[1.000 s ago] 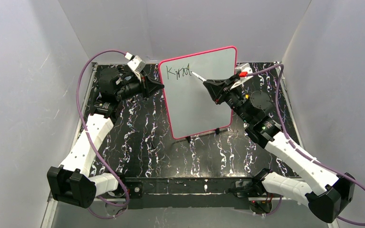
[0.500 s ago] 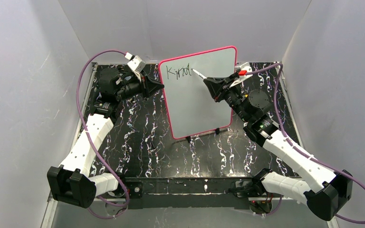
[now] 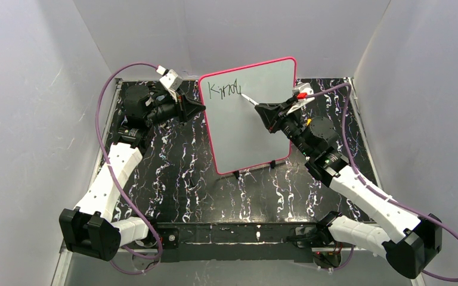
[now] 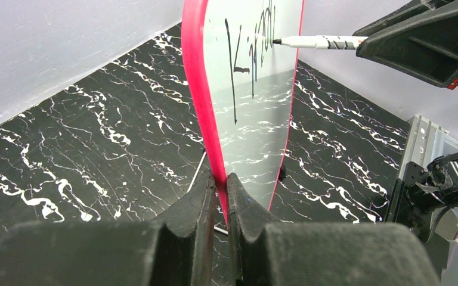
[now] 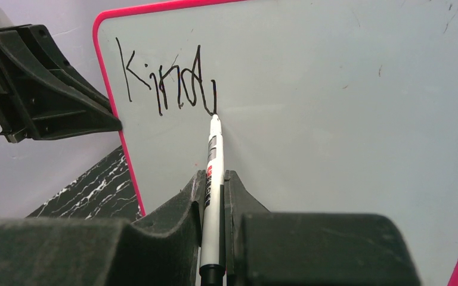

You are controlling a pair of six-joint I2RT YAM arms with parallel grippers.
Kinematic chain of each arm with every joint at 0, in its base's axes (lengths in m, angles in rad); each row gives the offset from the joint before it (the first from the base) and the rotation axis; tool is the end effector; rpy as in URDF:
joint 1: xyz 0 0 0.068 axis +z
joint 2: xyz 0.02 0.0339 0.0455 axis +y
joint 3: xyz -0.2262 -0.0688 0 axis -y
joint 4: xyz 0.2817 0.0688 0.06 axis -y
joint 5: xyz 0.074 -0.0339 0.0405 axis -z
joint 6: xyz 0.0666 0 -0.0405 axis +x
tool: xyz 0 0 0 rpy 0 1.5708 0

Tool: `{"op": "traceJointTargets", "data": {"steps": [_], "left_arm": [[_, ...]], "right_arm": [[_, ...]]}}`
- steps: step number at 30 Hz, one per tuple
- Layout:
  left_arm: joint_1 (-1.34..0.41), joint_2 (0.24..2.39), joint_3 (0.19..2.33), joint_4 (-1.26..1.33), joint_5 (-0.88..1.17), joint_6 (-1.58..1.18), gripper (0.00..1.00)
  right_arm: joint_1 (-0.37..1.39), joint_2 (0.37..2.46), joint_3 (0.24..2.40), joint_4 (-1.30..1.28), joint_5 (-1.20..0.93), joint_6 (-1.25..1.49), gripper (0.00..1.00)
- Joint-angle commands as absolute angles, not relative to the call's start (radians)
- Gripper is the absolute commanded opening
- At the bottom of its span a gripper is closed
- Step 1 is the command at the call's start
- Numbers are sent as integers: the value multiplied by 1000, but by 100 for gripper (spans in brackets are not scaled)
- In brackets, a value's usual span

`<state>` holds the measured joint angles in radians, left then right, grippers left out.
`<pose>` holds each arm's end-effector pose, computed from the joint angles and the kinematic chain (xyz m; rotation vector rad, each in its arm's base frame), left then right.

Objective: Write a sentence on the whiteboard

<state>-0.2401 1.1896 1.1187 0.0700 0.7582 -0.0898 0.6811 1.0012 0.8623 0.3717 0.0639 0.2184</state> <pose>0.3227 -0.1262 0.3632 0.7177 1.4709 -0.8470 0.2528 0.1994 0.3568 -0.2608 1.3492 0.7155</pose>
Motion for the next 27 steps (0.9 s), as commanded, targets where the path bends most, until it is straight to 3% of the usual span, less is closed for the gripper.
{"op": "traceJointTargets", "data": {"steps": [1,12,27], "left_arm": [[-250,1178,1104,47,802,-78,0],[-251,1178,1102,46,805,-77,0],[-251,1176,1104,46,807,-77,0]], "right_arm": [[676,992,845,402,96,225,1],[676,1010,855,571,138,237,1],[676,965,812,431,176,233,1]]}}
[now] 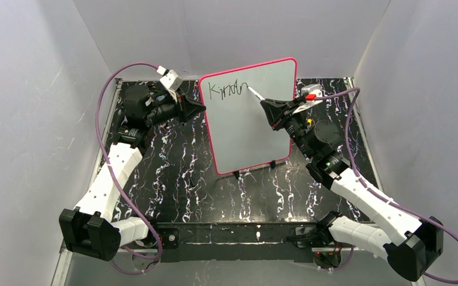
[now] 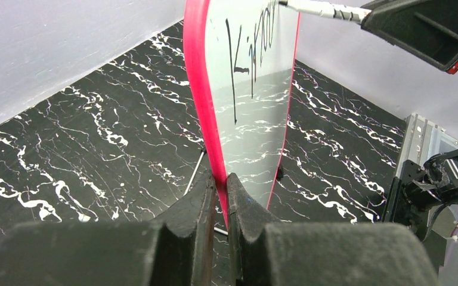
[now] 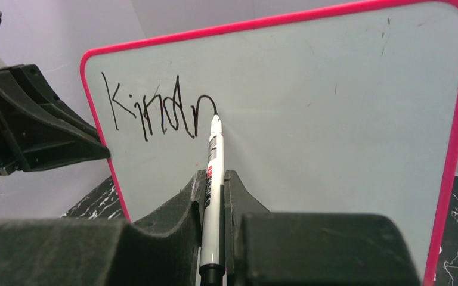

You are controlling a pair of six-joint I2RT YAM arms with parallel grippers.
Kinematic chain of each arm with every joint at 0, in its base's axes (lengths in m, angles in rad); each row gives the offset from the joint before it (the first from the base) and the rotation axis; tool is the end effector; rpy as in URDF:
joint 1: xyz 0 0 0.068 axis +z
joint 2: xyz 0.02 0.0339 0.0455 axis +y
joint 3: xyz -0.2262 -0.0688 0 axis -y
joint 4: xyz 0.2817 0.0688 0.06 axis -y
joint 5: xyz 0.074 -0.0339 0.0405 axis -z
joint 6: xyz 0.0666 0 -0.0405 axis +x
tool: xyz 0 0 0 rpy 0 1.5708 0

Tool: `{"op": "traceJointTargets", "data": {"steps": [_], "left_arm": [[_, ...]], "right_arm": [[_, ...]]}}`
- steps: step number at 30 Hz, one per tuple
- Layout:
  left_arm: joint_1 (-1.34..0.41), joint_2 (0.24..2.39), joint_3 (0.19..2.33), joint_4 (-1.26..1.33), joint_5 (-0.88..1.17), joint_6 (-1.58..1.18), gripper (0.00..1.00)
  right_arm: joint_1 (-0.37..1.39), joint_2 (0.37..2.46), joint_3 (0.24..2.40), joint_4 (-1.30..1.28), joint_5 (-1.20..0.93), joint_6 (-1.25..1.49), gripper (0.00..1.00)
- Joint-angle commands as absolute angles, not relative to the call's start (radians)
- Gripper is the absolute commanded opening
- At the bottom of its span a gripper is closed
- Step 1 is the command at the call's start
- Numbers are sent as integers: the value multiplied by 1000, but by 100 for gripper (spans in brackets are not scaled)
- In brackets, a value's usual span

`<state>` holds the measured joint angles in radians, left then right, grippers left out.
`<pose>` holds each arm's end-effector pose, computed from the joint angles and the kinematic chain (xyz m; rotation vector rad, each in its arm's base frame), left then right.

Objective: Write a sentence on the whiteboard

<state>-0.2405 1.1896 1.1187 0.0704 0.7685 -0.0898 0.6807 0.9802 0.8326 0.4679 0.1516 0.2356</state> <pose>0.3221 -0.1267 0.3633 0.7262 1.4678 -0.8551 0.2505 0.1899 0.3633 -0.1509 1.2761 0.6960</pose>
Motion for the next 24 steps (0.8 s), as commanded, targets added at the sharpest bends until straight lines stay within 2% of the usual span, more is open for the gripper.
{"op": "traceJointTargets", "data": {"steps": [1,11,24], "left_arm": [[-250,1176,1103,46,807,-77,0],[-250,1177,1104,46,807,-78,0],[-251,1180,1103,46,808,-78,0]], "right_arm": [[676,967,807,422,170,238,1],[676,939,795,401,160,249,1],[676,933,818,522,159,242,1]]}}
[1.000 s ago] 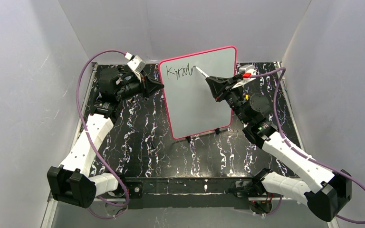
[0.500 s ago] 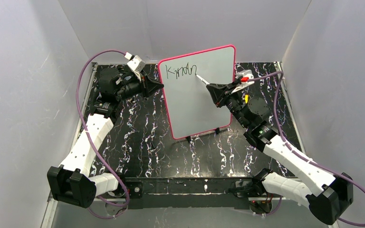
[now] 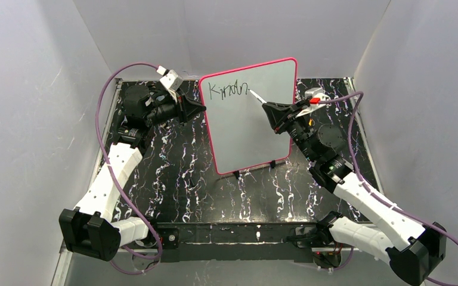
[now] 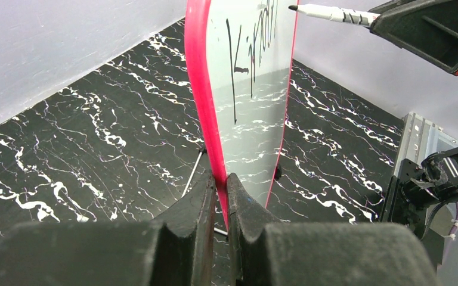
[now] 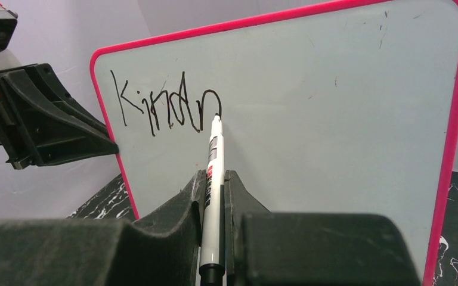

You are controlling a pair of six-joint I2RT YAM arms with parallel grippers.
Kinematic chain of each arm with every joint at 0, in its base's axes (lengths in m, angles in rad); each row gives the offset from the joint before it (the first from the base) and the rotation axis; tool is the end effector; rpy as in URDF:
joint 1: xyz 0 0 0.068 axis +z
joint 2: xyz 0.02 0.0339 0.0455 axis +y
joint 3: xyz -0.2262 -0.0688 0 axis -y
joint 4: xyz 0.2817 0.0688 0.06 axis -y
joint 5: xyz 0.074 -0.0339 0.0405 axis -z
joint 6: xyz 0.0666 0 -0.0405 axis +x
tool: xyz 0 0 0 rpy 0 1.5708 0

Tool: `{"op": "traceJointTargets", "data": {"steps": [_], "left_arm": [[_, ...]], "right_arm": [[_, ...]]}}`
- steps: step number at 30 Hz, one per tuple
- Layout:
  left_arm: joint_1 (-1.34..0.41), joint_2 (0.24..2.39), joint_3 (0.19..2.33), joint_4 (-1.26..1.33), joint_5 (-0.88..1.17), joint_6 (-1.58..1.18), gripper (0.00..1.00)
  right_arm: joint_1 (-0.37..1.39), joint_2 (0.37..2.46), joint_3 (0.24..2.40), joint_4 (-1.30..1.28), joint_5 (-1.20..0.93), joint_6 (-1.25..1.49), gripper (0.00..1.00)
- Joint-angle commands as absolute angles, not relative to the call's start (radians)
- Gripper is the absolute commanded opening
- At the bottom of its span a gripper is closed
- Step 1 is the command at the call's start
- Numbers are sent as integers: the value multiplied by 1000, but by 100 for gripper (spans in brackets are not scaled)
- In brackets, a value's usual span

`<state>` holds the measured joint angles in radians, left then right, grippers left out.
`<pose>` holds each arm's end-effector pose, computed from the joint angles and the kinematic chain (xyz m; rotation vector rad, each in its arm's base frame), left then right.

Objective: Write a sentence on the whiteboard

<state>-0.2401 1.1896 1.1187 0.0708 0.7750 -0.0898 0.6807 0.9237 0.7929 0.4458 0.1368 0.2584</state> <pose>0.3218 -0.1268 0.3633 0.7310 1.4659 -0.8596 0.2418 0.1842 0.3601 -0.1509 1.2834 0.7233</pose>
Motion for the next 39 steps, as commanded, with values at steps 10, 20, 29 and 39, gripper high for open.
{"op": "traceJointTargets", "data": {"steps": [10,20,29,39], "left_arm": [[-251,1183,1106,46,808,-76,0],[-250,1186,1108,46,810,-76,0],[-251,1187,1107,46,811,-75,0],[-250,1186,1107,46,811,-76,0]], "right_arm": [[676,937,809,495,200,224,1],[676,908,801,493,251,204,1],[676,962,839,550,206,196,1],[676,977,842,544,176,192,1]]}}
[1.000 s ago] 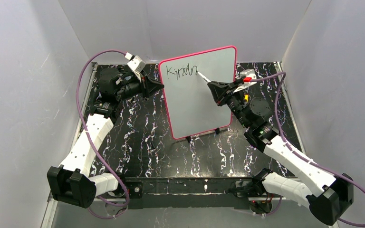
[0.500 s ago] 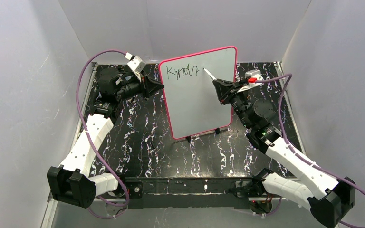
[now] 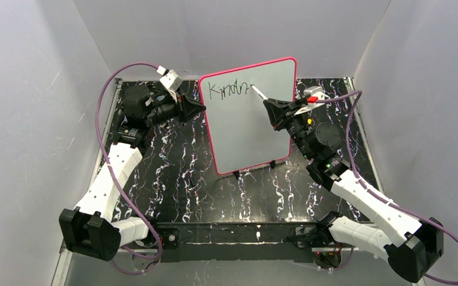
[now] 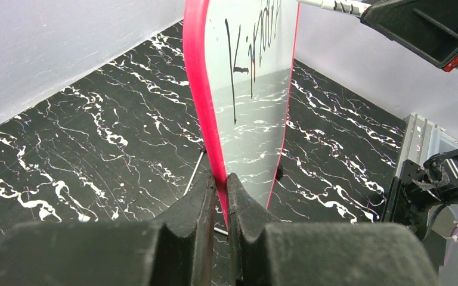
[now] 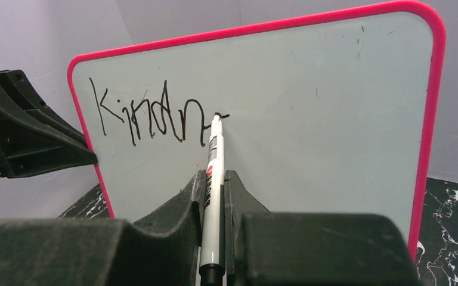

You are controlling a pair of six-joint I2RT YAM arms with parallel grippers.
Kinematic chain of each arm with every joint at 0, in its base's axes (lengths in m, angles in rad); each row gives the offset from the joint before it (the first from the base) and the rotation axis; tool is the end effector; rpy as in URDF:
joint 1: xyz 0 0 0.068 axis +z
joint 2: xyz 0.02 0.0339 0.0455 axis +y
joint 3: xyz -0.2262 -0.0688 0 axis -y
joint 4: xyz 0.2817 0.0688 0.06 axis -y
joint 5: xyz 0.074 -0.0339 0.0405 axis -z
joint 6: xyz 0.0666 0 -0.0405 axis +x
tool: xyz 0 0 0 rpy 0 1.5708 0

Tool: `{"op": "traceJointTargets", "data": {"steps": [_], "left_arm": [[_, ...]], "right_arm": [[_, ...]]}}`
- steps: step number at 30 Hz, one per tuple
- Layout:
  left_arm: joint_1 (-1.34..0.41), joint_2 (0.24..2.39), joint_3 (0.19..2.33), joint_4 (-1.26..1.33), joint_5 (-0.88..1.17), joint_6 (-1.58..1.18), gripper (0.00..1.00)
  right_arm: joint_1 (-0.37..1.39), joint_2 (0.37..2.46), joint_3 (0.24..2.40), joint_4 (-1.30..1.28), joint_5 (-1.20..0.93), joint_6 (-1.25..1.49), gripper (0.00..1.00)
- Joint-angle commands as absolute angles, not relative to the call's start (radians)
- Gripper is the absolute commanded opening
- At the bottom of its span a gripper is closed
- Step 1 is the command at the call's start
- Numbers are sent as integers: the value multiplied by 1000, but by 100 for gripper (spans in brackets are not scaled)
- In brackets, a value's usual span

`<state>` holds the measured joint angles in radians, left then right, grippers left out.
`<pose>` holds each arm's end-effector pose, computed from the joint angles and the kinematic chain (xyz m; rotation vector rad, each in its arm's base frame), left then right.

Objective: Write a sentence on the whiteboard

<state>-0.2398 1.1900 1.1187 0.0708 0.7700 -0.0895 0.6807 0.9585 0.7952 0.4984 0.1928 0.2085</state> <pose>0.3222 -0.1265 0.3632 0.7270 1.4675 -0.8554 0.2484 0.1847 0.3578 -0.1277 1.2621 0.6510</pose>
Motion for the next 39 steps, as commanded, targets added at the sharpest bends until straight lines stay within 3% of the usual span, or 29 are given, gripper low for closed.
{"op": "traceJointTargets", "data": {"steps": [1,31,39], "left_arm": [[-250,1185,1107,46,811,-77,0],[-251,1188,1108,46,813,-77,0],[-250,1188,1108,46,813,-78,0]], "right_arm": [[676,981,844,541,173,192,1],[676,911,782,459,266,212,1],[676,904,800,486,167,221,1]]}}
